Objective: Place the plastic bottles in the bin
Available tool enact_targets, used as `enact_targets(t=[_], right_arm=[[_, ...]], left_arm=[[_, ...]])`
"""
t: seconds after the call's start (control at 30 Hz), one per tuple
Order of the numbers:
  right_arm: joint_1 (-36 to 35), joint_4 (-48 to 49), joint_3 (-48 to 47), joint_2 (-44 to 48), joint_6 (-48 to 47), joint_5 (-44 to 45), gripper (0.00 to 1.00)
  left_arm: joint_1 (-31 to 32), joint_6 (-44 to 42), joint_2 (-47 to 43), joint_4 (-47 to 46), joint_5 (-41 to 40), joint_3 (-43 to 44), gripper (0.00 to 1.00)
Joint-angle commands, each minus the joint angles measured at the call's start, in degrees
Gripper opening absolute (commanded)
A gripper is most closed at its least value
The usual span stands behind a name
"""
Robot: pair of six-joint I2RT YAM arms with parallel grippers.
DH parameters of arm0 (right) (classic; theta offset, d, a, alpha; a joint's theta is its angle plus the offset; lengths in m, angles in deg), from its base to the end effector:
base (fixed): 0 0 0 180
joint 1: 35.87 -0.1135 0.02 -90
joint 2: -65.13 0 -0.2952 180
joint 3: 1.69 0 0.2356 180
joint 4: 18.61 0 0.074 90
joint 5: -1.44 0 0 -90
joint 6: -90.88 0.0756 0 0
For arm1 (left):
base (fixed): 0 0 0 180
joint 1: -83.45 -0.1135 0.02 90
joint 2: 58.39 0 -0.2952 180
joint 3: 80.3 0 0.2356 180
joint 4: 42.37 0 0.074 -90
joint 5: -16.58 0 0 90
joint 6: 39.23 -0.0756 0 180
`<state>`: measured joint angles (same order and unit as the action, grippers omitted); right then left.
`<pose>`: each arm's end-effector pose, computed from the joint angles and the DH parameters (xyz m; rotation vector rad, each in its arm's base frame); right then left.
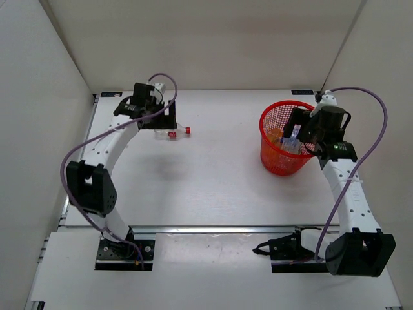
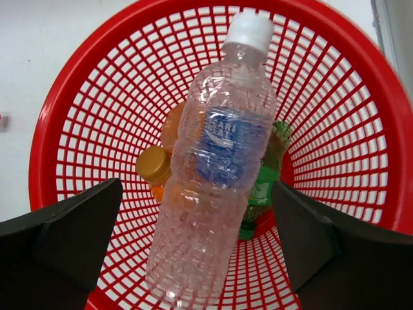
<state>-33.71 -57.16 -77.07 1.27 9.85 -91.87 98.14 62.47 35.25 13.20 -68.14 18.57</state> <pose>0.2539 -0.0052 0.3576 0.1622 2.0379 0.1333 0.3548 -0.1002 0.3147 0.1055 2.4679 -0.3142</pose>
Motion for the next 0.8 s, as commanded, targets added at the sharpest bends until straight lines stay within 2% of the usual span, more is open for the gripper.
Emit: enact_targets(t=[0.0, 0.13, 0.27, 0.33, 0.43, 0.5, 0.6, 0.77], right_arm=[[2.4, -2.7, -6.8, -0.7, -2.0, -3.6, 0.97], [2.2, -8.5, -11.7, -1.8, -4.5, -5.3, 1.0], [0.4, -14.1, -15.5, -1.1, -6.2, -4.2, 0.99], [1.6, -15.5, -16.1, 0.2, -6.5, -4.8, 0.99], [3.9, -17.1, -16.5, 2.6, -6.2, -7.0, 0.99], [4.7, -18.4, -16.5, 3.6, -6.0, -6.5, 1.0], [4.8, -19.5, -16.3, 5.1, -7.0, -5.7, 0.99], [4.8, -19.8, -15.8, 5.8, -7.0, -6.8, 0.99]], left_arm=[[-2.1, -8.8, 4.9, -1.6, 3.9, 10.1, 0.99], [-2.3, -19.6, 13.6, -1.4, 9.1, 17.9, 0.98], [-4.6, -21.4, 24.0, 3.4, 18.3, 33.0, 0.98], [-5.5, -21.5, 31.6, 6.6, 22.6, 40.2, 0.98], [-6.3, -22.9, 38.3, 12.0, 23.6, 50.1, 0.99], [-7.2, -22.5, 39.2, 11.0, 23.3, 47.5, 0.99], [-9.1, -20.6, 39.3, 11.1, 28.7, 42.9, 0.99], [-7.0, -23.2, 38.5, 12.4, 23.4, 36.7, 0.99]])
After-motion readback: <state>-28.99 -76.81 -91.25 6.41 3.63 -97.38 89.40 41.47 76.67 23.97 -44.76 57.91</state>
